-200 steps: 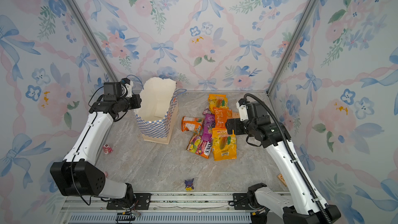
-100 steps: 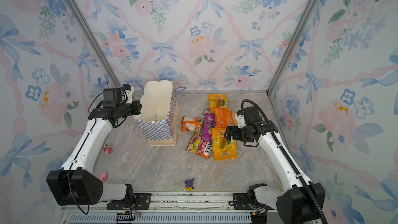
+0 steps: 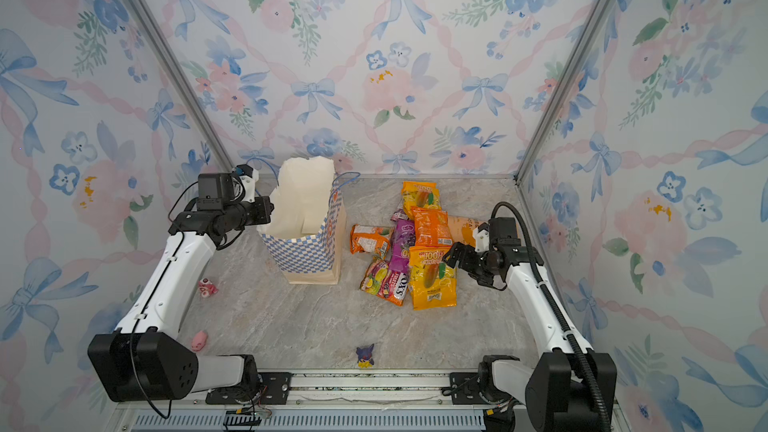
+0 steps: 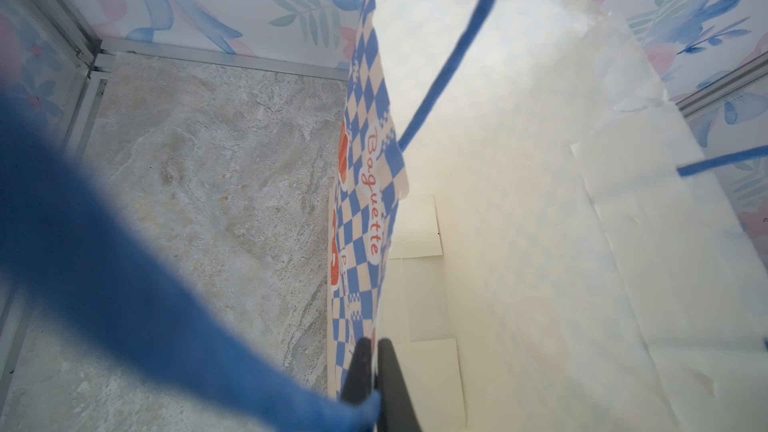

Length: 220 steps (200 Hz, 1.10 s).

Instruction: Place the snacks into the paper bag

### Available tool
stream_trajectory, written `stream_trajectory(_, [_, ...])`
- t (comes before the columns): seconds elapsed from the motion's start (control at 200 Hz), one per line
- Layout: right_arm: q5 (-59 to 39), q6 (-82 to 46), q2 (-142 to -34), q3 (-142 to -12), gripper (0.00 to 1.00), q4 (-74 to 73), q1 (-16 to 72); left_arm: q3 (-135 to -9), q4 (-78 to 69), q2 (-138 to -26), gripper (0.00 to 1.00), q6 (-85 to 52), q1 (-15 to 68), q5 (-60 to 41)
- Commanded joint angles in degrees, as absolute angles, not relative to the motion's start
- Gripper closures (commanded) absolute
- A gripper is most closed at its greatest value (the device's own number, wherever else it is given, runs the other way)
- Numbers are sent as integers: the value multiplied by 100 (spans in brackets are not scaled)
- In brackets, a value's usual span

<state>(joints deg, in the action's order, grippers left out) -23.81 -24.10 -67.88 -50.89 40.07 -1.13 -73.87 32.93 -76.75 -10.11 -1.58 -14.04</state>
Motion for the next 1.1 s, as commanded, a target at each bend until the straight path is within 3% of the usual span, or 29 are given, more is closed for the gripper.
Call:
stream_trajectory(0.0, [-2765,-3451,-6535,-4705,4,3077,-316,-7330,3313,-7583,100,-910,-210,-1485])
stream_trajectory(0.185, [-2857,-4948,-6213,-3840,4,1781,-581,-7321,3313,-7605,100,-928,-220,-1484])
stream_trajectory(0.555, [-2463,-6231,-6310,-2883,3,459,-943,-7262,3313,-7556,100,-1010,-219,-1530])
stream_trajectory(1.095, [-2023,-6941,-7523,-2290,4,-1486,-995,-7233,3309,-7523,100,-1016,-220,-1552])
